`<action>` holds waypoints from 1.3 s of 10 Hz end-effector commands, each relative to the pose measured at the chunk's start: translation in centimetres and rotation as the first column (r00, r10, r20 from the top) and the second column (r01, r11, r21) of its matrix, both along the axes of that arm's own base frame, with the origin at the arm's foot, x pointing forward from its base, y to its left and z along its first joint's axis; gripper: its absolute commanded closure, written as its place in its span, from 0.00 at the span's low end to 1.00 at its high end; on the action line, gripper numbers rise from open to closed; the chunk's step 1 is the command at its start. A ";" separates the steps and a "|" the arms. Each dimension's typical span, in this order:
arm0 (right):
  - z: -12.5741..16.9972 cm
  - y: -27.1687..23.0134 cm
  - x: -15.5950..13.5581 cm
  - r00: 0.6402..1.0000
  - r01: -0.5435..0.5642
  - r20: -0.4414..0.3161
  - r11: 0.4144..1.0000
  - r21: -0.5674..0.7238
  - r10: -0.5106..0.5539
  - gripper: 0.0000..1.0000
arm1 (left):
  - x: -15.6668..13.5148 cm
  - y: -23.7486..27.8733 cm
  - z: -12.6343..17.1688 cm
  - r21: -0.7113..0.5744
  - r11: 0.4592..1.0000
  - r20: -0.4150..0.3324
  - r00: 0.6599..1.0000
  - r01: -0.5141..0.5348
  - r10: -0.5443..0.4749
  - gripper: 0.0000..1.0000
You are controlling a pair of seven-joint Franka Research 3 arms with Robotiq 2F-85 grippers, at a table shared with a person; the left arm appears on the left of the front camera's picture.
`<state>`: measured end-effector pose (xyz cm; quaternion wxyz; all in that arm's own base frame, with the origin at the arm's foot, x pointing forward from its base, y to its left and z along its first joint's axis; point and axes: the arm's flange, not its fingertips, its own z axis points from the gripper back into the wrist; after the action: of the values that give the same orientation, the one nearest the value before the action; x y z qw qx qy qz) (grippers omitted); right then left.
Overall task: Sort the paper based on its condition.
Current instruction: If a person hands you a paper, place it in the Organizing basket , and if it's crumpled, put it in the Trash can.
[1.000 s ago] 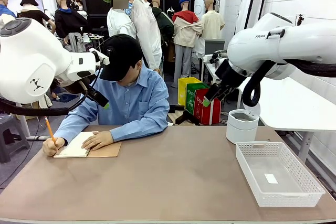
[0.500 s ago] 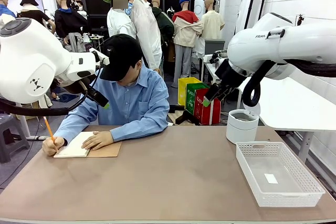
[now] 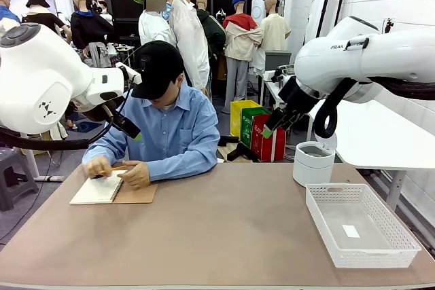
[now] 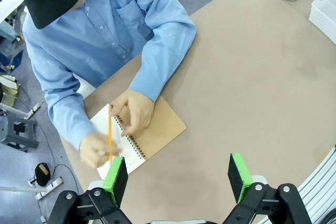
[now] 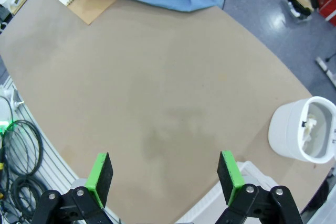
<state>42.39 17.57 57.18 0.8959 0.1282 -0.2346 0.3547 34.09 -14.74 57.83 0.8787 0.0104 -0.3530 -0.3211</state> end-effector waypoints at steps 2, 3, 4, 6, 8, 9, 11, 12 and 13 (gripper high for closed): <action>0.0 0.0 -0.1 1.000 -0.001 -0.005 1.000 -0.004 0.001 0.00 | 0.0 0.0 0.0 0.003 1.000 0.002 1.000 0.002 -0.002 0.00; 0.0 0.0 -0.1 1.000 -0.001 -0.005 1.000 -0.004 0.001 0.00 | 0.0 0.0 0.0 0.003 1.000 0.002 1.000 0.002 -0.002 0.00; 0.0 0.0 -0.1 1.000 -0.001 -0.005 1.000 -0.004 0.001 0.00 | 0.0 0.0 0.0 0.003 1.000 0.002 1.000 0.002 -0.002 0.00; 0.0 0.0 -0.1 1.000 -0.001 -0.005 1.000 -0.004 0.001 0.00 | 0.0 0.0 0.0 0.003 1.000 0.002 1.000 0.002 -0.002 0.00; 0.0 0.0 -0.1 1.000 -0.001 -0.005 1.000 -0.004 0.001 0.00 | 0.0 0.0 0.0 0.003 1.000 0.002 1.000 0.002 -0.002 0.00; 0.0 0.0 -0.1 1.000 -0.001 -0.005 1.000 -0.004 0.001 0.00 | 0.0 0.0 0.0 0.003 1.000 0.002 1.000 0.002 -0.002 0.00; 0.0 0.0 -0.1 1.000 -0.001 -0.005 1.000 -0.004 0.001 0.00 | 0.0 0.0 0.0 0.003 1.000 0.002 1.000 0.002 -0.002 0.00; 0.0 0.0 -0.1 1.000 -0.001 -0.005 1.000 -0.004 0.001 0.00 | 0.0 0.0 0.0 0.003 1.000 0.002 1.000 0.002 -0.002 0.00; 0.0 0.0 -0.1 1.000 -0.001 -0.005 1.000 -0.004 0.001 0.00 | 0.0 0.0 0.0 0.003 1.000 0.002 1.000 0.002 -0.002 0.00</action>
<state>42.39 17.57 57.18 0.8959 0.1282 -0.2346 0.3547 34.09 -14.74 57.83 0.8787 0.0104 -0.3530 -0.3211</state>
